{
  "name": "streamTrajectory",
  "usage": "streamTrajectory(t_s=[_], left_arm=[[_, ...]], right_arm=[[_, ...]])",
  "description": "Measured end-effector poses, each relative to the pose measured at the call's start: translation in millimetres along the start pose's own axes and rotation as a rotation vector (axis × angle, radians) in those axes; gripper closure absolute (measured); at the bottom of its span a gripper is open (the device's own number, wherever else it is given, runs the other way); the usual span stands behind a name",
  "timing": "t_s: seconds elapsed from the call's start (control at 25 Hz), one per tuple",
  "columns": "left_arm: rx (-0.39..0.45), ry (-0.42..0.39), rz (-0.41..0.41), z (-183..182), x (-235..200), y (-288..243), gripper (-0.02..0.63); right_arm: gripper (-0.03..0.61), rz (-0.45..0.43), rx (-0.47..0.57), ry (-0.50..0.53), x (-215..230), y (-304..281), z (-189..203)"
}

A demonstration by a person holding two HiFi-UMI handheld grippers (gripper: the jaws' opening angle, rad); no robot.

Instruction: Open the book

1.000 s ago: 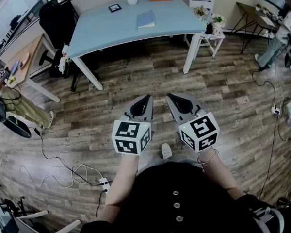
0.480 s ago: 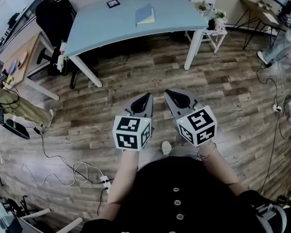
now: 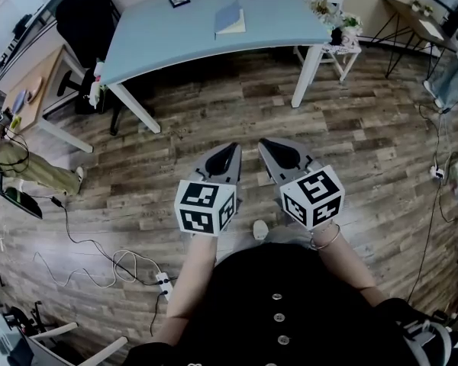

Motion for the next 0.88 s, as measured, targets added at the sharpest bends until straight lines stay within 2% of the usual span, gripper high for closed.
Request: streamTrajectory(t_s=[0.32, 0.6, 0.72, 0.88], left_arm=[[0.015, -0.023, 0.013, -10.4, 5.4, -18.8, 0.598], [0.028, -0.019, -0.013, -17.5, 7.5, -33.3, 0.594], [0.021, -0.005, -0.008, -18.9, 7.4, -37.4, 0.511], [0.014, -0.016, -0.020, -20.4, 3.4, -43.3, 0.490]], right_arm=[[0.577, -0.036, -0.017, 0.026, 18.4, -3.4, 2.0], [0.577, -0.075, -0.039, 0.031, 33.6, -6.5, 9.9], [0.577, -0.080, -0.031, 0.027, 38.2, -9.1, 4.5], [0.577, -0.081, -0.033, 0.020, 45.3, -16.1, 4.3]])
Point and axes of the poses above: the fingertips, and each gripper's own axes: y backward along the fingers, x to its right, z out of its underside, the point moved 4 cm from there along y, backward along the fingers, and after that the axes turned 10 degrees about -x, right-handed, at the moved point
